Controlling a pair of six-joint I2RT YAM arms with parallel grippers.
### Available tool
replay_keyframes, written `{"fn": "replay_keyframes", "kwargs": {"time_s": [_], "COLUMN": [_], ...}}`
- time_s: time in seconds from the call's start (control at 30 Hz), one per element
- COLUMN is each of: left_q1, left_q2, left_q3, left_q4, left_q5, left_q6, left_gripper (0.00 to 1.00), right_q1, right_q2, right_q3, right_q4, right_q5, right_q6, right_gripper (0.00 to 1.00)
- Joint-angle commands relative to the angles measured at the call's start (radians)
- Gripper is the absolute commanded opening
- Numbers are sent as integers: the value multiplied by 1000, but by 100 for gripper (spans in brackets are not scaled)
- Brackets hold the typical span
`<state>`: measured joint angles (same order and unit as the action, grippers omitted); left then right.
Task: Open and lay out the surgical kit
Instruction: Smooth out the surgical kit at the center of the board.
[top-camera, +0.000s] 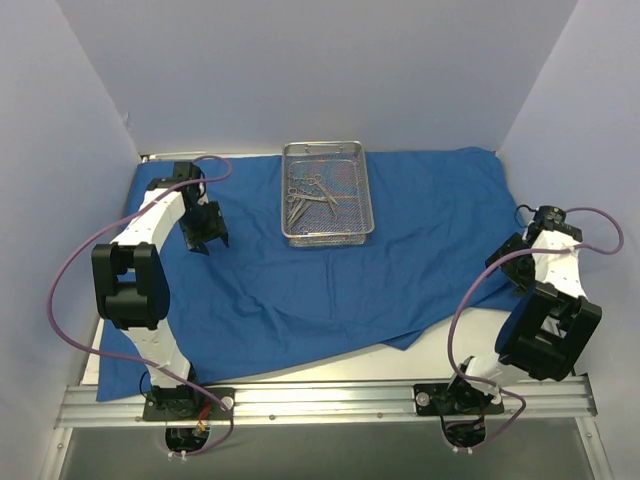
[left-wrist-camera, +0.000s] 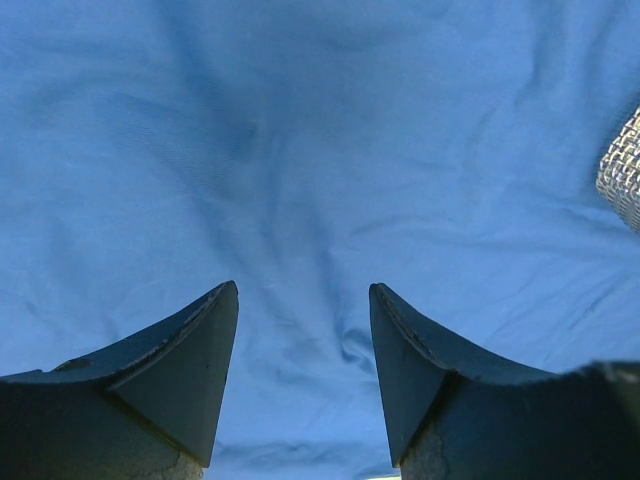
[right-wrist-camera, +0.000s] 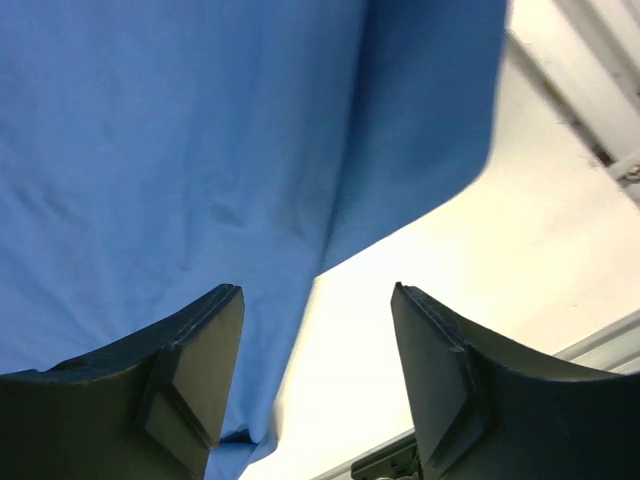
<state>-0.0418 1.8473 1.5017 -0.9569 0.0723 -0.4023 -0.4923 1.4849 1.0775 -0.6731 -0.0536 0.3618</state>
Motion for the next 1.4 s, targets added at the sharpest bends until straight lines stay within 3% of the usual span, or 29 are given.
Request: {"fn": "replay_keyframes", "kwargs": {"time_s": [0.0,0.2,0.47,0.93,1.03,1.13,1.17,1.2,1.27,1.37], "left_q1": [5,8,23,37,37,36,36,36,36,37], "left_q2": [-13,-8,10,23,21,21,23,26,30,26], "left_q3": [-12,-26,-21,-9,-3,-5,-8,-6,-6,-8], "left_q4": [46,56,47,52,49,50,53,53,52,52], "left_q5": [55,89,89,81,78,80,81,83,83,80], "left_q6": [2,-6,-6,-7,-6,-6,-6,-6,-4,-3], "left_gripper": [64,64,64,64,64,64,64,64,64,64], "right_q1": [-46,-132,-144,21,35,35,35,35,35,44], "right_q2": [15,72,92,235,242,219,197,184,140,94], "right_q3": [5,10,-59,-93,-111,-122,-119,-111,-55,68], "right_q4": [-39,-22,52,194,193,175,162,147,80,-35], "right_q5": [51,115,163,216,233,274,293,308,333,348], "right_q6": [-20,14,45,154,183,190,187,187,186,181], "right_gripper": [65,68,67,64,53,29,14,8,0,0]}}
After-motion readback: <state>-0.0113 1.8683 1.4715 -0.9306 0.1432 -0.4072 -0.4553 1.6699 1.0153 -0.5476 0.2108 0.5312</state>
